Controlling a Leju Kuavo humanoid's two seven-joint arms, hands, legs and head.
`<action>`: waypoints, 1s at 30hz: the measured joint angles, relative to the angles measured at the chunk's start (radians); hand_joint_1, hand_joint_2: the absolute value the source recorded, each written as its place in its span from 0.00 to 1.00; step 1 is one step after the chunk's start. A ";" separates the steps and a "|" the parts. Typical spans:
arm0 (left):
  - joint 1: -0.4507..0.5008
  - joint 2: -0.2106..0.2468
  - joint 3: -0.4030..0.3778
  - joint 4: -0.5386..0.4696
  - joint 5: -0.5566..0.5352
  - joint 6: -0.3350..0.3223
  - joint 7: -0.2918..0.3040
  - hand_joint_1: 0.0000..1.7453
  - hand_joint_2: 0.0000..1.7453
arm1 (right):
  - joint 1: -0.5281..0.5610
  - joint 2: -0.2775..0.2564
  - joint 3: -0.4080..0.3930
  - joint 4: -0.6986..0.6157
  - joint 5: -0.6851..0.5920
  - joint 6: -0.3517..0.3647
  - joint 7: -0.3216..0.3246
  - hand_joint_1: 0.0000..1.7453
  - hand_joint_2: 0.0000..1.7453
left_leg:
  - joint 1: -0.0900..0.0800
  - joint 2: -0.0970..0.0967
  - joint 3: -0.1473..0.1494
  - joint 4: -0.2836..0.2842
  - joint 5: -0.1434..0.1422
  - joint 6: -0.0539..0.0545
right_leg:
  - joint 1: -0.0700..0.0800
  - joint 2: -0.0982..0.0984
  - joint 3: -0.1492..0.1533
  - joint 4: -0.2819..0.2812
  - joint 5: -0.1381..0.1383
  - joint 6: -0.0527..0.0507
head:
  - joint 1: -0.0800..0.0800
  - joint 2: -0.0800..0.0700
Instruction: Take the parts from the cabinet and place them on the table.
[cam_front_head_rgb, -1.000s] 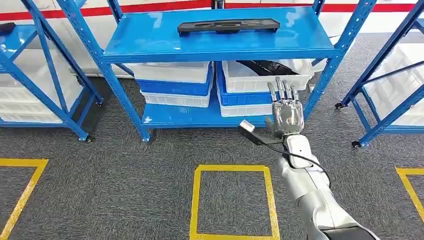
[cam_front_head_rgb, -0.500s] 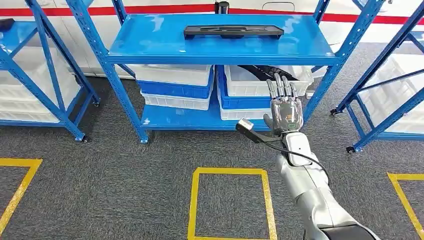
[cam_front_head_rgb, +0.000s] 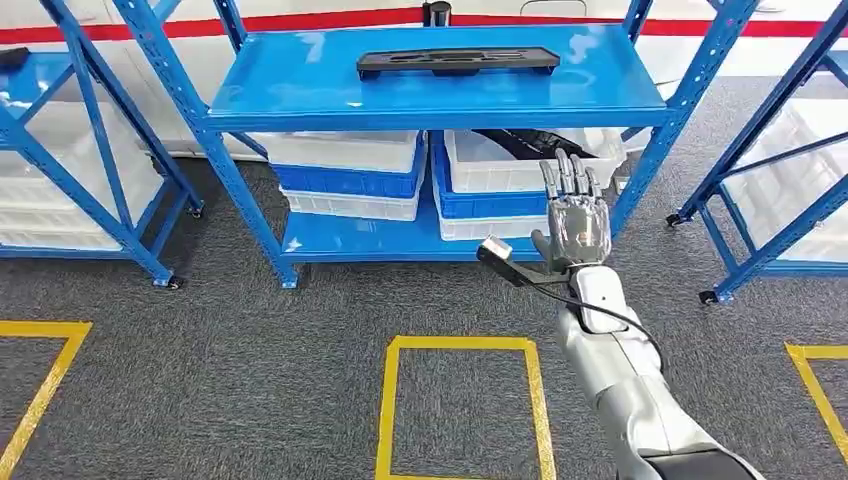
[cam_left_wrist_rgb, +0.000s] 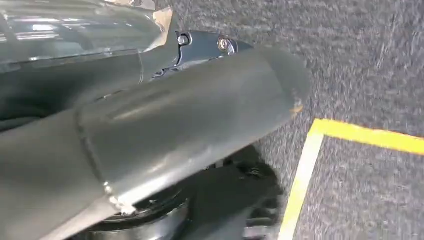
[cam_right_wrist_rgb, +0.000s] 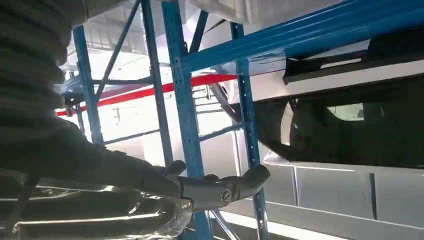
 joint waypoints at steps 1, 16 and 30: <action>0.002 0.000 0.000 0.000 0.000 0.000 0.000 0.00 0.00 | 0.001 0.000 0.000 0.001 0.000 0.000 0.000 0.00 1.00 | 0.003 0.000 -0.032 0.051 -0.006 -0.002 | 0.000 0.000 0.000 0.000 0.000 0.000 | 0.000 0.000; -0.003 0.000 0.001 0.000 0.008 0.010 -0.003 0.00 0.00 | -0.026 0.011 -0.001 0.019 -0.002 0.000 -0.018 0.00 1.00 | -0.013 -0.005 0.161 -0.288 0.126 0.075 | 0.011 -0.001 -0.157 0.312 -0.121 0.034 | 0.011 0.000; -0.001 0.000 0.002 0.002 0.006 0.006 -0.003 0.00 0.00 | -0.048 0.018 -0.002 0.043 0.000 0.000 -0.008 0.00 1.00 | -0.003 -0.001 0.046 -0.019 0.010 0.007 | 0.007 0.001 0.008 -0.013 0.000 -0.020 | 0.004 0.000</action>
